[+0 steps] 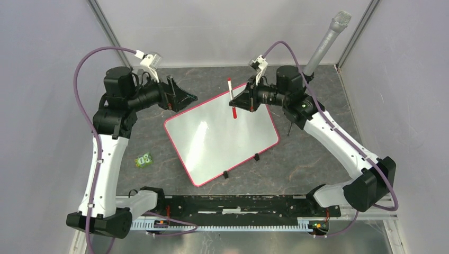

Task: Write a sentence on the whiteboard
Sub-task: Pass from the left arm to the right, then pass from the right arm to the left

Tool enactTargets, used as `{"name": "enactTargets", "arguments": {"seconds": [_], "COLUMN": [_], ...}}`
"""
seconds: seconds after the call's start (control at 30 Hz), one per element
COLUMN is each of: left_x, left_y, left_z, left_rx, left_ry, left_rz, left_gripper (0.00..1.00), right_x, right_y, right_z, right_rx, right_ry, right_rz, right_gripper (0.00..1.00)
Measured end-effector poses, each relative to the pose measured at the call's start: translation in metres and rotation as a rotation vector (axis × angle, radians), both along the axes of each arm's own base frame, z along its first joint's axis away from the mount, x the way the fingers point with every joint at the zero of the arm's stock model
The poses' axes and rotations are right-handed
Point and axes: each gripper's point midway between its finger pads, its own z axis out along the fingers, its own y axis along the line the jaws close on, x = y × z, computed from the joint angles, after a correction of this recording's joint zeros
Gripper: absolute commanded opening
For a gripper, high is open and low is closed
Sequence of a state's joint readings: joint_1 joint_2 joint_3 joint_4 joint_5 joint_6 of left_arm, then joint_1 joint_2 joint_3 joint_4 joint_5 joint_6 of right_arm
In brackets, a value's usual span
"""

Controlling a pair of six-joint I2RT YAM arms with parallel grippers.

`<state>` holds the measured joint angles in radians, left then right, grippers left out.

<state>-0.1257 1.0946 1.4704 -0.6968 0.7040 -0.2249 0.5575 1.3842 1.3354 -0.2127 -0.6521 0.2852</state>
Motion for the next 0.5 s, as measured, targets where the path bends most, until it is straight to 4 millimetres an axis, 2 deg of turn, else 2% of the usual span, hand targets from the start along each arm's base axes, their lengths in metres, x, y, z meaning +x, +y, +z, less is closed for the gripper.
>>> {"name": "enactTargets", "arguments": {"seconds": [0.17, 0.23, 0.3, 0.43, 0.5], "left_x": [0.001, -0.002, -0.005, -0.006, -0.005], "left_y": [-0.012, -0.025, -0.036, -0.058, -0.066], "left_z": [-0.021, -0.027, -0.027, -0.025, -0.027], "left_rx": [-0.010, -0.007, -0.021, -0.072, -0.084], "left_ry": [0.042, 0.057, 0.063, 0.071, 0.064], "left_rz": [-0.047, -0.086, -0.129, -0.208, -0.221], "left_gripper": [0.91, 0.86, 0.82, 0.81, 0.76], "right_x": [-0.001, 0.002, 0.005, 0.018, 0.024], "right_y": [0.010, 0.016, 0.022, 0.035, 0.042], "right_z": [0.008, 0.016, 0.022, 0.029, 0.036], "right_rx": [0.099, 0.147, 0.187, 0.219, 0.221], "right_ry": [0.110, 0.140, 0.171, 0.219, 0.214], "right_rz": [-0.053, -0.071, -0.082, -0.126, -0.153], "right_gripper": [0.00, 0.00, 0.00, 0.00, 0.00]}}
